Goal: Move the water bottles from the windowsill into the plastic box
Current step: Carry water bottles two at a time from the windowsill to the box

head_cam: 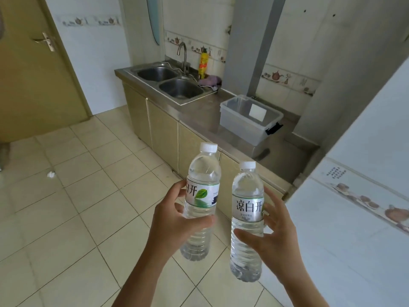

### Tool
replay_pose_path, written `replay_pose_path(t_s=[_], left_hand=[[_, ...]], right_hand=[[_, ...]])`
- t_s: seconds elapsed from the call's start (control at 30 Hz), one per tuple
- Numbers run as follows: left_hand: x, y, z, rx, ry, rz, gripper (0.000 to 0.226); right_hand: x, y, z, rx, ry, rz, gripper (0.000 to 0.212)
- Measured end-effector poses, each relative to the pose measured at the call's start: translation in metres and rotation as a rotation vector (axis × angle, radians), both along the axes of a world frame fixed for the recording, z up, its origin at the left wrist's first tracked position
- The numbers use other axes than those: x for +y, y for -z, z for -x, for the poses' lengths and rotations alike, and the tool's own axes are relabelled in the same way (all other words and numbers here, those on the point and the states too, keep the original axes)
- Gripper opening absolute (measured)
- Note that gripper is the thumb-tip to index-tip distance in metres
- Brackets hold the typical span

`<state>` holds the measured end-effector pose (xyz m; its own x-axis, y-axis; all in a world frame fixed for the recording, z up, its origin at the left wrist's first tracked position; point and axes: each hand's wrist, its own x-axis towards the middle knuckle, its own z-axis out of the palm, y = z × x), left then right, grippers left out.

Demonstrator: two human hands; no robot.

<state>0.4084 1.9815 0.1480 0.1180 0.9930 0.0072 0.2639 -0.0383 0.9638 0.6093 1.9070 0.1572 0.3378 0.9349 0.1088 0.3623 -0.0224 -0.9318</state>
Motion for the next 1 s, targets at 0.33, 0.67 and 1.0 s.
replay_pose_path(t_s=[0.33, 0.67, 1.0], left_hand=[[0.180, 0.008, -0.050, -0.039, 0.070, 0.035, 0.083], [0.383, 0.006, -0.122, -0.039, 0.334, 0.038, 0.077], [0.508, 0.015, -0.252, -0.087, 0.490, 0.075, 0.081]], right_hand=[[0.170, 0.011, -0.046, 0.012, 0.064, -0.016, 0.099], [0.319, 0.010, -0.088, 0.023, 0.288, -0.070, 0.097], [0.419, 0.012, -0.190, 0.042, 0.508, -0.100, 0.100]])
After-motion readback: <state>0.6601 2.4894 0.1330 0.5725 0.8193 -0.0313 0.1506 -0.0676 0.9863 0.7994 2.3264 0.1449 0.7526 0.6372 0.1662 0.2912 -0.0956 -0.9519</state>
